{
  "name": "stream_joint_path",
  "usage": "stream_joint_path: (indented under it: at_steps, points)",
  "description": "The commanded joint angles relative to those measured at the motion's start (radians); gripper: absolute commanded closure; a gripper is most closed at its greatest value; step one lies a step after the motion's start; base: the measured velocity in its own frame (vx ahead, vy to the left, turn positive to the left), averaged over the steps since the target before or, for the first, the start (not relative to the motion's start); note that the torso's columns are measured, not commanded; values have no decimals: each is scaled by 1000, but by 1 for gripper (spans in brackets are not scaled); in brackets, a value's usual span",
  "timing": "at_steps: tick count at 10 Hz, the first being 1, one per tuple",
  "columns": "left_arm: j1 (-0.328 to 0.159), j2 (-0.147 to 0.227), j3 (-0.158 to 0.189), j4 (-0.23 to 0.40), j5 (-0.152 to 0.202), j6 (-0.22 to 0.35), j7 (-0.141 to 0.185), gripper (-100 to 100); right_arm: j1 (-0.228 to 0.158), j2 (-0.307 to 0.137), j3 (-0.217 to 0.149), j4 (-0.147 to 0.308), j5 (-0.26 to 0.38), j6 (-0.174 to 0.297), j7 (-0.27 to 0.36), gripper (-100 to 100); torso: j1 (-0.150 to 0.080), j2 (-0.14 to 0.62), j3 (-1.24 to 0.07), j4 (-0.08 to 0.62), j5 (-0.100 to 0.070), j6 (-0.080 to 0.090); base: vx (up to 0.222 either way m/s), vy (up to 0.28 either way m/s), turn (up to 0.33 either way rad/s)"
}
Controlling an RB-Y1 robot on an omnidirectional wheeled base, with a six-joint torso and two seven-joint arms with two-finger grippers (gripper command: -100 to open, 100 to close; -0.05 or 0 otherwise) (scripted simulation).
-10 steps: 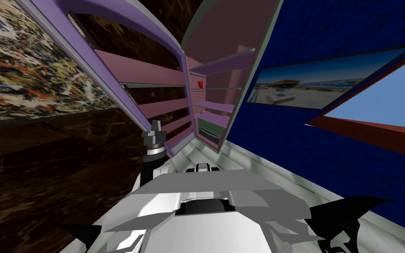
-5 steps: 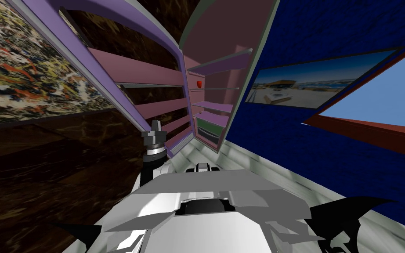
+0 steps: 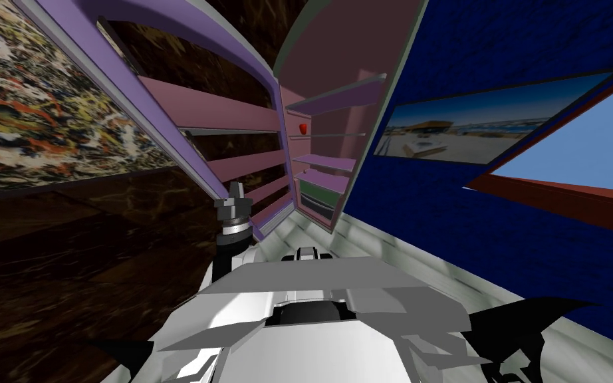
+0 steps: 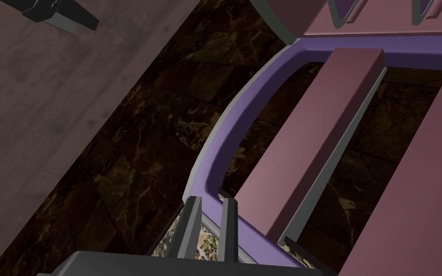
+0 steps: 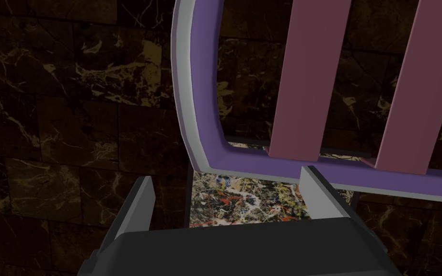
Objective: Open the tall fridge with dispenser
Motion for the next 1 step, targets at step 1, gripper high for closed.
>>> stream_joint_path:
  at_steps: [1]
  points:
    - [0, 0, 0, 0, 0, 0, 0, 0, -50, 24, 49, 1, 49, -48, -48, -100, -6, 4, 2, 1, -1, 0, 63, 52, -309]
